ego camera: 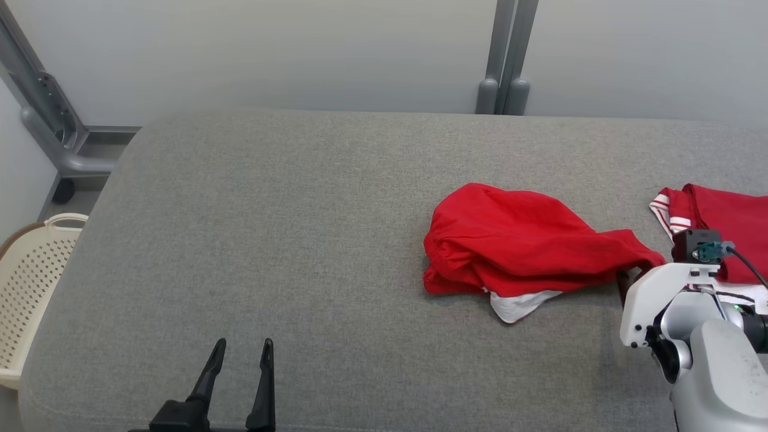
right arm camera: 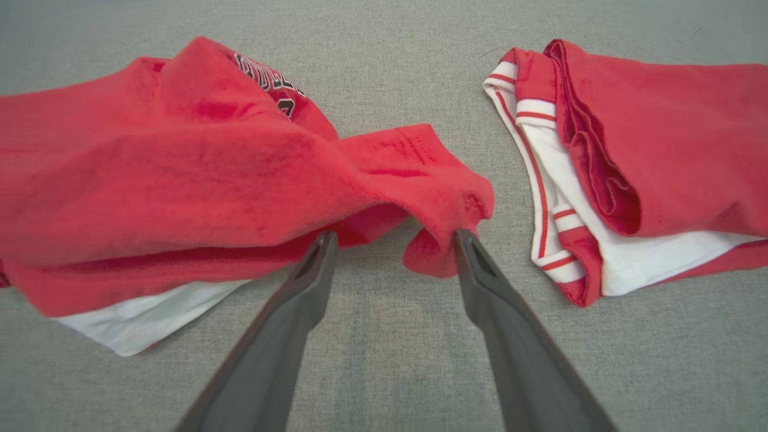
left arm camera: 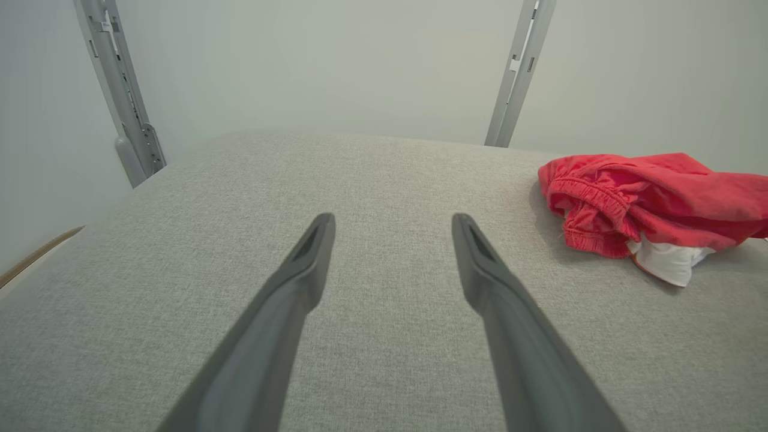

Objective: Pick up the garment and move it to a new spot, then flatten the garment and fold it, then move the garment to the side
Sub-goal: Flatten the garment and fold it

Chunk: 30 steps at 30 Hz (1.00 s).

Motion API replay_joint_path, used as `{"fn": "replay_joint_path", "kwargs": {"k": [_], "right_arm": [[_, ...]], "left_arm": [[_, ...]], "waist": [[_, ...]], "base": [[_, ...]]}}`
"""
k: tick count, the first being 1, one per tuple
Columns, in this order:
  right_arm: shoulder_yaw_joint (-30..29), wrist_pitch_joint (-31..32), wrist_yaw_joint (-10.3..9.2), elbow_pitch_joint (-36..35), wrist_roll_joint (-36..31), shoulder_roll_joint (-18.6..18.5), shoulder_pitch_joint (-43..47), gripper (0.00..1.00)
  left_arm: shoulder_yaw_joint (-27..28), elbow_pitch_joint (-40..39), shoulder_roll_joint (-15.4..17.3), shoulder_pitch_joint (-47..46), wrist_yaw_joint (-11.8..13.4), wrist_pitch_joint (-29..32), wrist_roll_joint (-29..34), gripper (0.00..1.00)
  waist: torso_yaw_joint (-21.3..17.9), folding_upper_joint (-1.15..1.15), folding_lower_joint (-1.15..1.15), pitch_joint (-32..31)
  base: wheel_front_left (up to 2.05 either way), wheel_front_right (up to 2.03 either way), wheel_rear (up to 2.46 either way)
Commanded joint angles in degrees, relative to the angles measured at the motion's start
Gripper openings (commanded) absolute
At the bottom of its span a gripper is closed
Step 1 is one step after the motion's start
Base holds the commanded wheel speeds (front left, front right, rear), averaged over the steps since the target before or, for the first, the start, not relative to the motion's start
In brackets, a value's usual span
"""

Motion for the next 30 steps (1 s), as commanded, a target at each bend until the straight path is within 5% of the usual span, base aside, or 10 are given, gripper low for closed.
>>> {"fn": "replay_joint_path", "kwargs": {"k": [1,10,15,23,30], "right_arm": [[0.44,0.19,-0.07,-2.10,0.95,0.13,2.01,1.00],[0.59,-3.87,-0.06,-16.61,6.68,1.90,12.31,1.00],[3.05,-11.19,-0.06,-24.03,9.02,2.45,18.54,1.00],[6.88,-26.06,-0.05,-26.27,9.68,2.56,22.86,1.00],[9.17,-32.14,-0.05,-24.15,6.33,2.57,24.49,1.00]], "left_arm": [[0.19,0.08,0.06,0.81,-0.21,0.00,0.16,1.00],[0.47,0.10,0.06,1.08,-0.29,0.00,0.06,1.00],[0.74,0.27,0.06,1.18,-0.17,0.00,-0.33,1.00],[1.33,1.91,0.07,0.23,0.46,0.00,-0.36,1.00],[1.12,3.54,0.07,-0.39,-0.06,0.00,-1.04,1.00]], "waist": [[-0.59,0.00,0.00,-0.48],[-2.79,0.00,0.00,-1.54],[-4.62,0.00,0.00,-1.54],[-6.43,0.00,0.00,-1.83],[-6.80,0.00,0.00,-2.67]], "base": [[0.00,0.00,0.00],[0.00,0.00,0.00],[0.00,0.00,0.00],[0.00,0.00,0.00],[0.00,0.00,0.00]]}}
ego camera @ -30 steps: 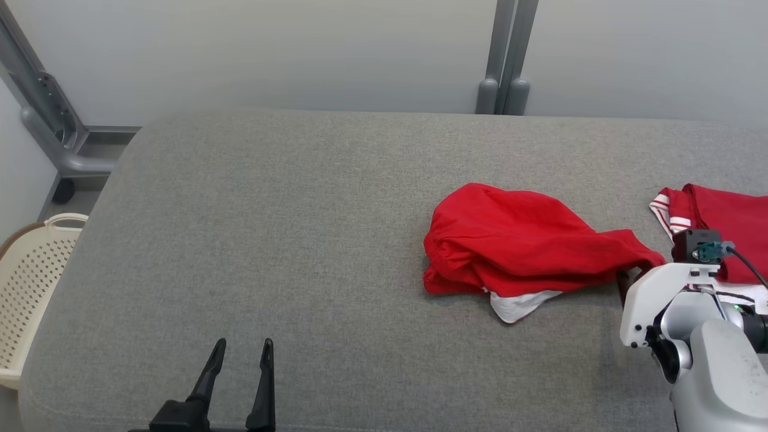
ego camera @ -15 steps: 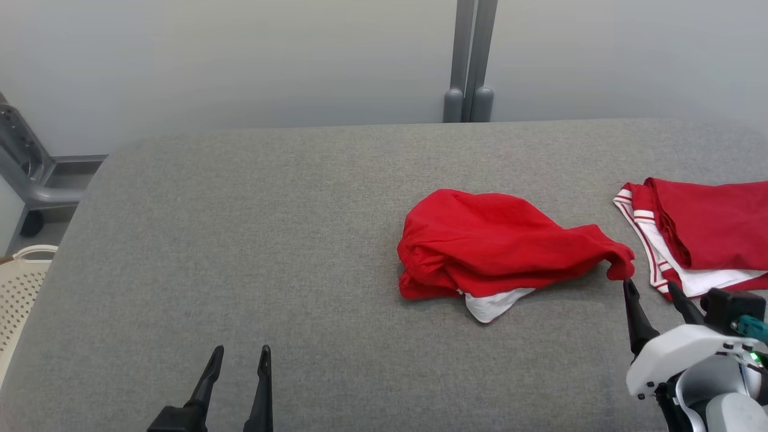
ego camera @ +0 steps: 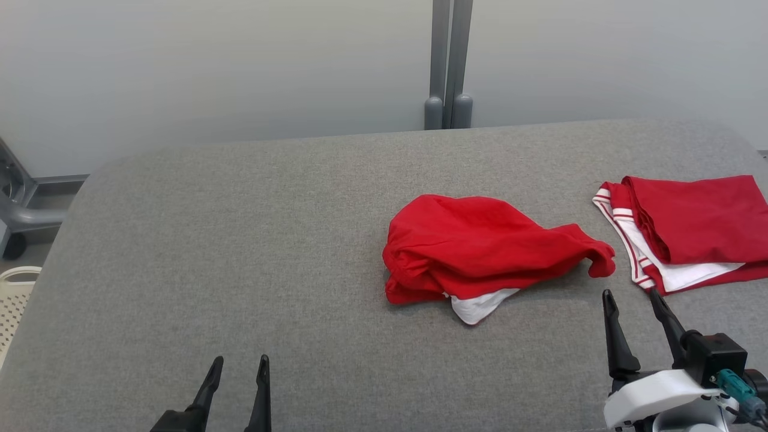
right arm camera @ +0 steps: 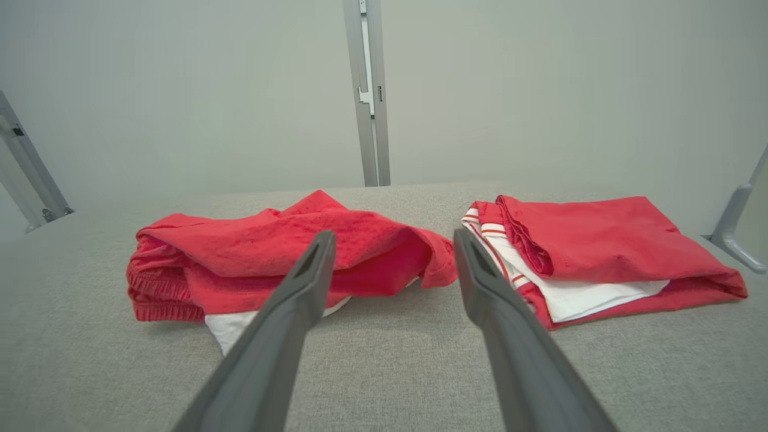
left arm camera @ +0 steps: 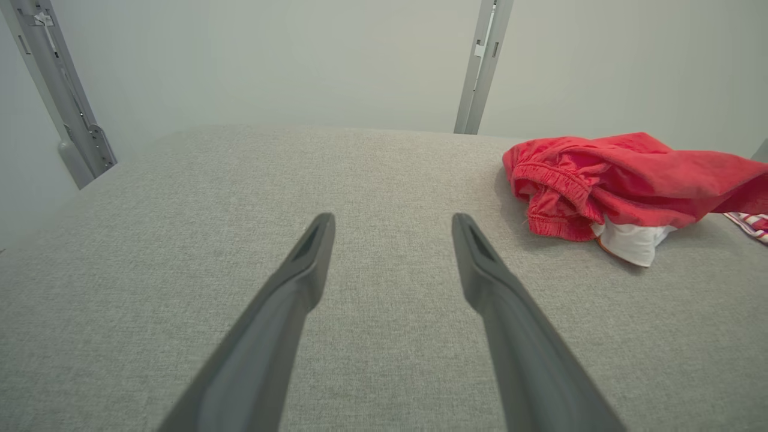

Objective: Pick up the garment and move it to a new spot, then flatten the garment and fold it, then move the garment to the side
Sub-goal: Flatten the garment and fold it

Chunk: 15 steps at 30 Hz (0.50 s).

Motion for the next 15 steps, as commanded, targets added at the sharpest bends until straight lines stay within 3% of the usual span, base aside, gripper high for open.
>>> {"fn": "replay_joint_path", "kwargs": {"k": [1,9,15], "right_arm": [[-0.11,-0.72,-0.04,0.31,-0.55,-0.12,0.92,1.00],[-0.34,-1.58,-0.04,2.71,0.70,-0.10,0.72,1.00],[0.42,-1.80,-0.04,3.05,2.34,-0.12,-0.47,1.00]], "left_arm": [[0.08,0.31,0.08,-0.85,-0.15,0.00,-0.60,1.00],[-0.98,2.58,0.08,-0.56,-1.01,0.00,-1.14,1.00],[-6.71,7.72,0.09,-3.41,-2.06,0.83,-3.70,1.00]], "waist": [[-0.10,0.00,0.00,-0.11],[-0.94,0.00,0.00,-0.51],[-2.15,0.00,0.00,-0.04]], "base": [[0.00,0.00,0.00],[0.00,0.00,0.00],[0.00,0.00,0.00]]}}
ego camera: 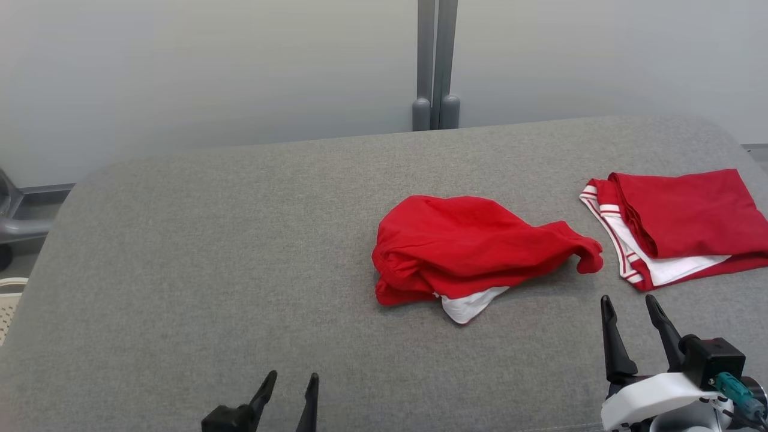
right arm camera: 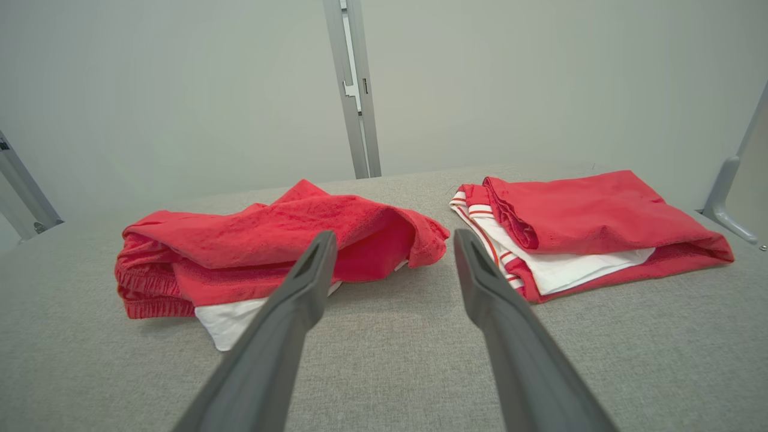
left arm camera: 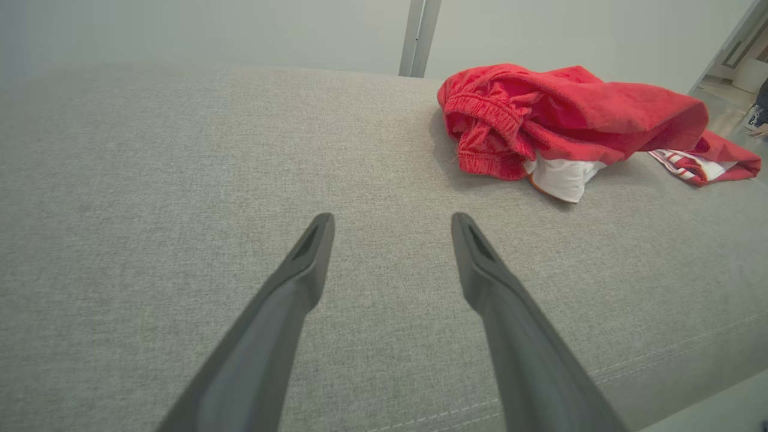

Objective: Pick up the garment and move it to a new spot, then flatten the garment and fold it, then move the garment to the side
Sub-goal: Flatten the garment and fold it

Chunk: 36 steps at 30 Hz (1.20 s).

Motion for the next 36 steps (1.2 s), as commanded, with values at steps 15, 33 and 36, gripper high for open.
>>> {"fn": "replay_joint_path", "kwargs": {"k": [15,33,36], "right_arm": [[2.24,-0.33,-0.04,0.15,0.80,-0.11,-2.31,1.00],[3.27,-0.37,-0.04,-0.51,2.14,-0.11,-3.58,1.00],[3.26,-0.38,-0.04,-0.46,2.22,-0.11,-3.43,1.00]], "left_arm": [[-14.16,12.37,0.16,-18.19,-0.09,3.89,-15.96,1.00],[-15.53,23.63,0.18,-28.90,6.46,2.83,-26.84,0.91],[-15.16,24.08,0.18,-29.30,6.47,1.58,-27.10,0.43]], "waist": [[-10.55,0.00,0.00,5.31],[-18.25,0.00,0.00,9.01],[-18.36,0.00,0.00,8.95]], "base": [[0.00,0.00,0.00],[0.00,0.00,0.00],[0.00,0.00,0.00]]}}
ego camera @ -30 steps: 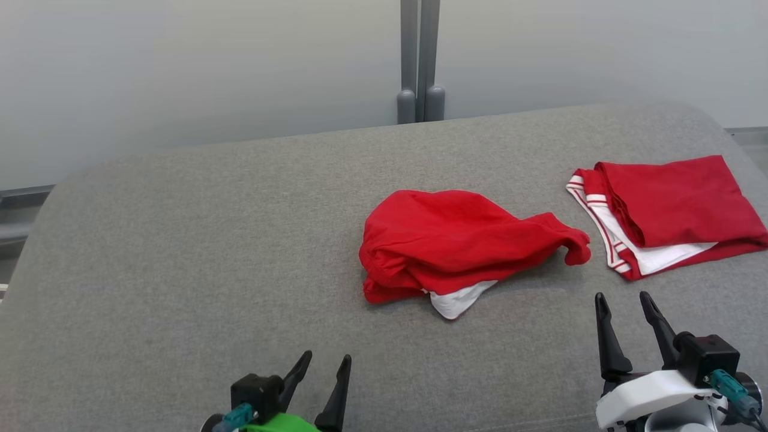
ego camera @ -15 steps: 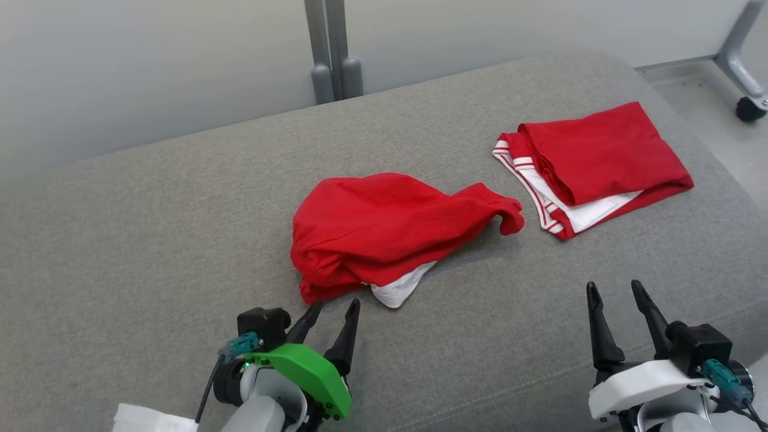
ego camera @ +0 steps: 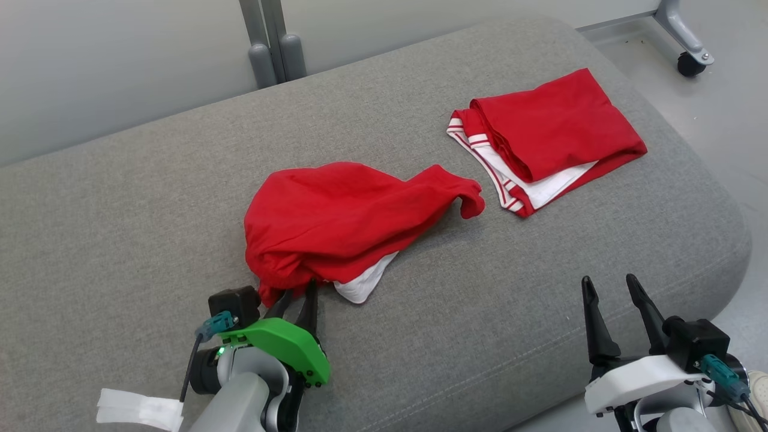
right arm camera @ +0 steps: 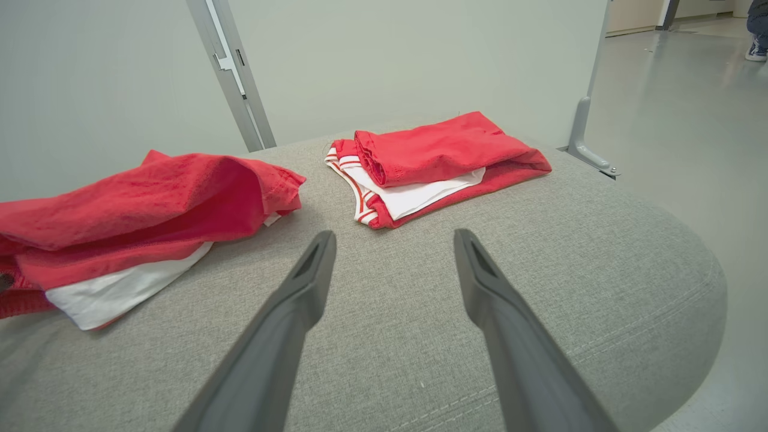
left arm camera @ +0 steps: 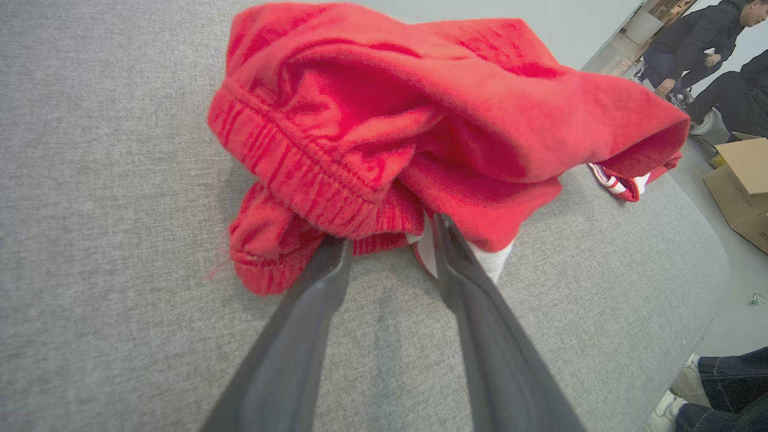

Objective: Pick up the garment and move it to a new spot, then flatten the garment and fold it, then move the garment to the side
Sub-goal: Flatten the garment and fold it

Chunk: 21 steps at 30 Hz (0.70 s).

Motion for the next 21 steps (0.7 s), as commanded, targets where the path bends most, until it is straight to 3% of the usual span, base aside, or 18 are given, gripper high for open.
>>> {"fn": "replay_joint_path", "kwargs": {"k": [1,2,3,4,16,21], "right_arm": [[0.01,-0.20,-0.03,-0.16,0.17,-0.06,-0.42,1.00],[-0.02,-0.20,-0.03,-0.11,0.11,-0.06,-0.33,1.00],[-0.10,-0.20,-0.03,-0.03,0.01,-0.06,-0.23,1.00],[-0.10,-0.20,-0.03,0.03,-0.09,-0.06,-0.17,1.00],[0.17,-0.21,-0.03,0.47,-0.76,-0.07,0.49,1.00],[-0.02,-0.21,-0.03,0.61,-0.84,-0.06,1.27,1.00]], "left_arm": [[0.45,0.28,0.29,-0.95,0.02,-0.68,-0.19,0.27],[0.77,0.23,0.30,-1.06,0.09,-1.10,-0.14,0.20],[0.97,0.30,0.30,-0.97,0.00,-1.29,-0.30,0.06],[1.06,0.45,0.35,-0.81,-0.13,-1.47,-0.27,0.00],[2.29,-1.29,2.99,-1.62,-1.28,-0.95,-0.46,0.00],[2.80,-8.88,7.70,-1.99,0.03,3.90,-0.40,0.00]], "waist": [[-0.10,0.00,0.00,0.02],[-0.02,0.00,0.00,-0.08],[0.13,0.00,0.00,-0.21],[0.27,0.00,0.00,-0.34],[2.56,0.00,0.00,-2.28],[3.75,0.00,0.00,-3.47]], "base": [[0.00,0.00,0.00],[0.00,0.00,0.00],[0.00,0.00,0.00],[0.00,0.00,0.00],[0.00,0.00,0.00],[0.00,0.00,0.00]]}}
